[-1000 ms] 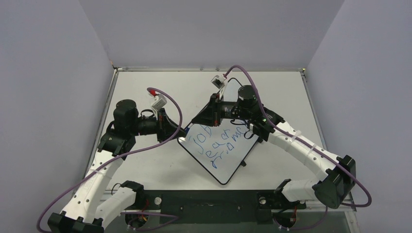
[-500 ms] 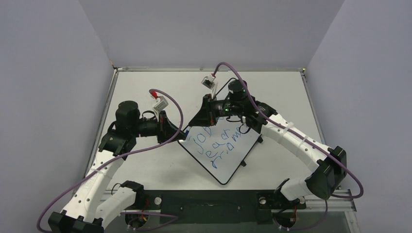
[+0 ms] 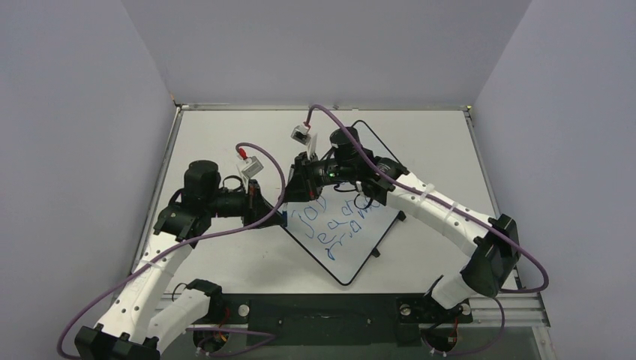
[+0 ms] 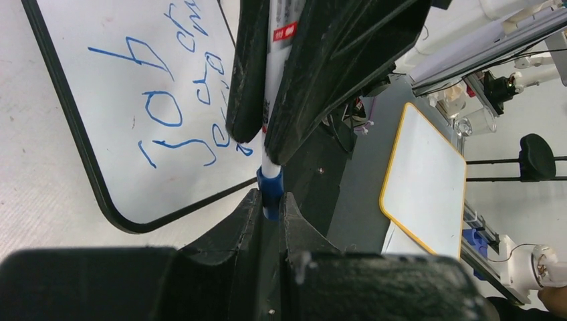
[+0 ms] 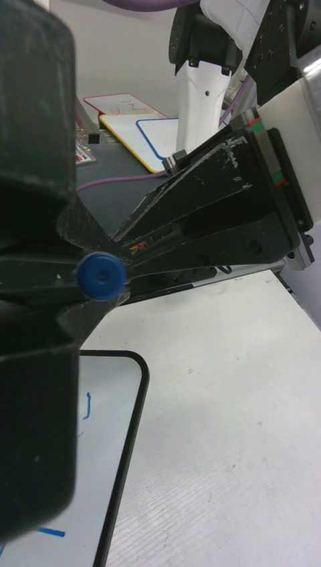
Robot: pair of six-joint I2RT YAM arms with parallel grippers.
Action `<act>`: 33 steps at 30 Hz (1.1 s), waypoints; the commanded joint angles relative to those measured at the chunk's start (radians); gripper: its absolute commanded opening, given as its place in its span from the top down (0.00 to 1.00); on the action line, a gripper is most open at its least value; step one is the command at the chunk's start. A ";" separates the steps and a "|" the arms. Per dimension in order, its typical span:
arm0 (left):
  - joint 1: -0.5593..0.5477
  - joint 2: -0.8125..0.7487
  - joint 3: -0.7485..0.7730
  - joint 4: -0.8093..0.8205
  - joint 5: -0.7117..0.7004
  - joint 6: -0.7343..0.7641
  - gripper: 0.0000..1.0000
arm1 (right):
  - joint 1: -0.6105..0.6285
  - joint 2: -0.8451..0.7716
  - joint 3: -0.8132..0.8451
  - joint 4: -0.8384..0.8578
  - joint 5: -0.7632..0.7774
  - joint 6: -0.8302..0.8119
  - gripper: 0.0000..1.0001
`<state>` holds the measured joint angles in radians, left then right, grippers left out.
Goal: Write a sentence on the whiteboard
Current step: Insert the pen cap into the whiteboard marker, then put down the whiteboard marker at the center of the board.
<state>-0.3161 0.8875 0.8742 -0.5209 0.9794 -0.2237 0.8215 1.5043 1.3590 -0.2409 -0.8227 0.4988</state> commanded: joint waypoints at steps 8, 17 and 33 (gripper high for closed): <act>-0.008 -0.026 0.039 0.187 0.001 0.015 1.00 | 0.075 0.173 0.176 -0.295 -0.025 -0.112 1.00; -0.001 -0.044 0.044 0.171 -0.092 0.022 1.00 | 0.077 0.139 0.129 -0.306 0.068 -0.091 1.00; 0.192 -0.159 -0.022 0.352 -0.176 -0.119 1.00 | 0.207 0.135 0.003 -0.205 0.289 0.058 1.00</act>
<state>-0.1520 0.7753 0.8131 -0.4675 0.8524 -0.3038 0.9451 1.5867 1.3956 -0.2966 -0.5022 0.5274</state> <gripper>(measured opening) 0.015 0.103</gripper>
